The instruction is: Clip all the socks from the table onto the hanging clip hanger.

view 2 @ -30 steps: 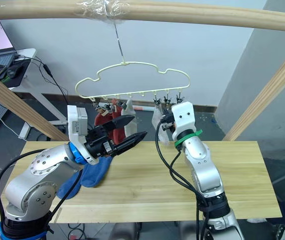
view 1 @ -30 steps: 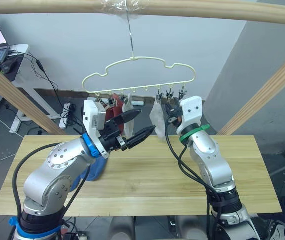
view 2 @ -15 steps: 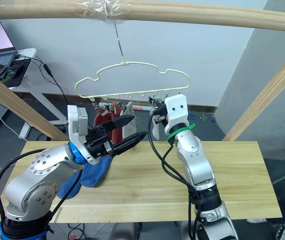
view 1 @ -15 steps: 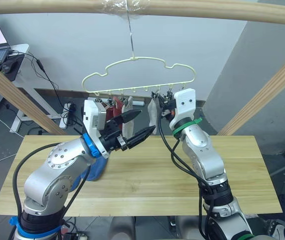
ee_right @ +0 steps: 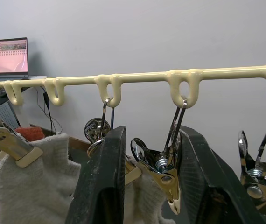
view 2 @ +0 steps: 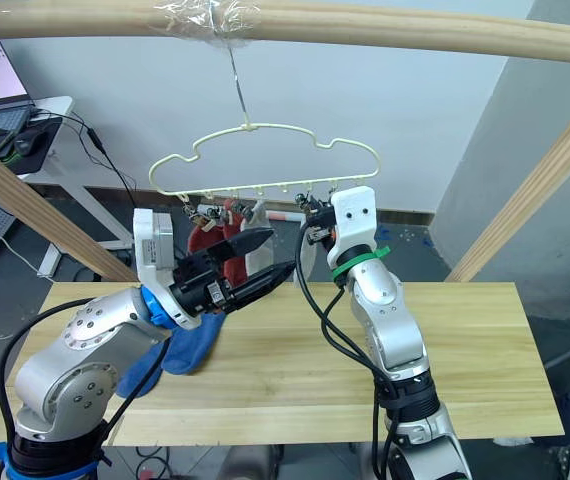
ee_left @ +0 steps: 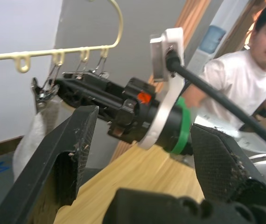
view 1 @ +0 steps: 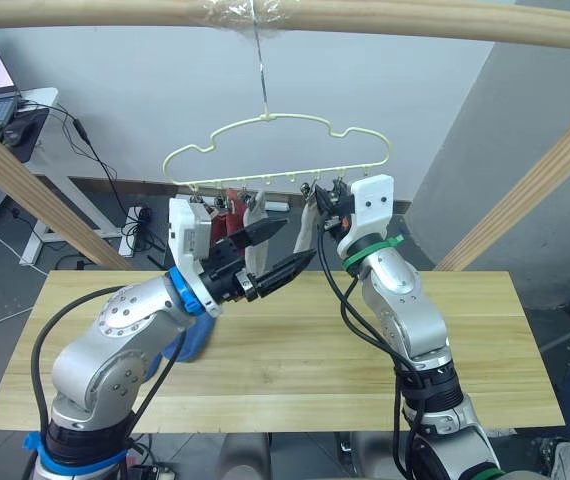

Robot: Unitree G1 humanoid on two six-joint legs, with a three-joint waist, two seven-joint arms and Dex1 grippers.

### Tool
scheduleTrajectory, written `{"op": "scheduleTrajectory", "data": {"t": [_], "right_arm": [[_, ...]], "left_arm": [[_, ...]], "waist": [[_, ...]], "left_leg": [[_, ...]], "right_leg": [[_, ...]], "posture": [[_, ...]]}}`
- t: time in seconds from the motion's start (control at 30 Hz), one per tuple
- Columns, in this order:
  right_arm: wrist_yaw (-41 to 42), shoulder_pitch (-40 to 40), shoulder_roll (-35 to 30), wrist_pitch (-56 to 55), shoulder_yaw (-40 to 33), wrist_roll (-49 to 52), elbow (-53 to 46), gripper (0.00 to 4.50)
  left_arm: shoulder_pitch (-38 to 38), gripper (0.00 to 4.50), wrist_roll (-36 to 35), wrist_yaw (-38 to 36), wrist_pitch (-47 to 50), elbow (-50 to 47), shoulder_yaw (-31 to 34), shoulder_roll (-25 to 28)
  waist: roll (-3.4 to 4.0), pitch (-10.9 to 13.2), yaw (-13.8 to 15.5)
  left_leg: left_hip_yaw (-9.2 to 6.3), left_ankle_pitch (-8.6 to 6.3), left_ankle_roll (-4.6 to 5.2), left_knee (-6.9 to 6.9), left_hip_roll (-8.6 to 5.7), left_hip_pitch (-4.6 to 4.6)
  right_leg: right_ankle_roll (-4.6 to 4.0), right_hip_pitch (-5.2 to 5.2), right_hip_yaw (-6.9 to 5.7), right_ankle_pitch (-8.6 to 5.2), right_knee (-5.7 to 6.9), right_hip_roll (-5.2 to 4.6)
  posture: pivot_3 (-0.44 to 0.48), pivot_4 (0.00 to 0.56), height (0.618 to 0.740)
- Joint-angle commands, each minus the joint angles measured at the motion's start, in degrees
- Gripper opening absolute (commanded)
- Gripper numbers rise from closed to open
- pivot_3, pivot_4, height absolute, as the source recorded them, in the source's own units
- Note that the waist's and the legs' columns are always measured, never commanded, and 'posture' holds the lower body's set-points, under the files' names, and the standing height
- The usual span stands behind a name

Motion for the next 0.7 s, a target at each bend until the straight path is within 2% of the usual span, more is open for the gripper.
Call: {"op": "scheduleTrajectory", "data": {"t": [0.03, 0.2, 0.27, 0.5, 0.57, 0.63, 0.7], "right_arm": [[0.1, -0.6, 0.4, -1.3, -0.2, 0.5, -1.5, 1.38], [0.2, -0.6, 0.4, -1.5, -0.6, 0.8, -1.3, 0.3], [0.3, -0.6, 0.2, -1.6, -0.7, 0.9, -1.2, 0.02], [2.9, -0.6, -2.8, 0.6, -2.1, 1.8, -1.7, 0.02], [6.6, -1.3, -5.6, 4.0, -2.3, 3.4, -1.6, 0.02], [9.0, -1.9, -8.1, 6.3, -3.2, 5.0, -2.0, 0.02], [10.1, -2.5, -10.0, 7.9, -4.1, 6.0, -2.5, 0.02]], "left_arm": [[-0.1, 3.56, -1.3, 0.4, -0.6, -2.6, 1.2, 0.1], [0.1, 3.56, -0.8, 0.6, -0.9, -2.7, 1.0, 0.2], [0.1, 3.56, -0.6, 0.6, -1.0, -2.6, 0.9, 0.2], [2.3, 3.56, 1.5, 1.4, -1.4, -1.2, 1.2, 0.5], [4.9, 3.56, 5.6, 3.3, -1.4, 1.2, 0.9, 1.2], [8.2, 3.56, 14.1, 5.4, -4.9, 5.3, -0.6, 2.4], [10.1, 3.56, 19.2, 7.7, -7.0, 9.4, -0.8, 2.3]], "waist": [[0.0, 0.0, 0.0], [0.0, 0.0, 0.0], [0.0, 0.0, 0.0], [0.0, 0.0, 0.0], [0.01, 0.0, 0.0], [0.01, 0.0, 0.0], [0.01, 0.0, 0.0]], "left_leg": [[0.01, 0.0, 0.0, 0.0, 0.0, 0.0], [0.0, 0.0, 0.0, -0.01, 0.0, 0.0], [0.0, 0.0, 0.0, 0.0, 0.0, 0.0], [0.0, 0.0, 0.0, 0.0, 0.0, 0.0], [0.01, 0.0, 0.0, 0.0, -0.01, 0.02], [0.02, 0.0, 0.0, 0.0, -0.01, 0.08], [0.01, 0.0, 0.01, -0.02, 0.0, 0.13]], "right_leg": [[0.0, 0.0, 0.01, 0.0, 0.0, 0.0], [0.0, 0.0, 0.0, 0.0, 0.0, 0.0], [0.0, 0.0, 0.0, 0.0, 0.0, 0.0], [0.0, 0.0, 0.0, 0.0, 0.0, 0.0], [0.0, 0.02, 0.02, 0.0, -0.01, 0.0], [0.0, 0.07, 0.03, 0.0, -0.01, 0.0], [0.0, 0.08, 0.02, 0.0, 0.01, 0.01]], "posture": [[0.123, 0.242, 0.74], [0.123, 0.242, 0.74], [0.123, 0.242, 0.74], [0.117, 0.241, 0.74], [0.107, 0.239, 0.74], [0.107, 0.239, 0.74], [0.107, 0.239, 0.74]]}}
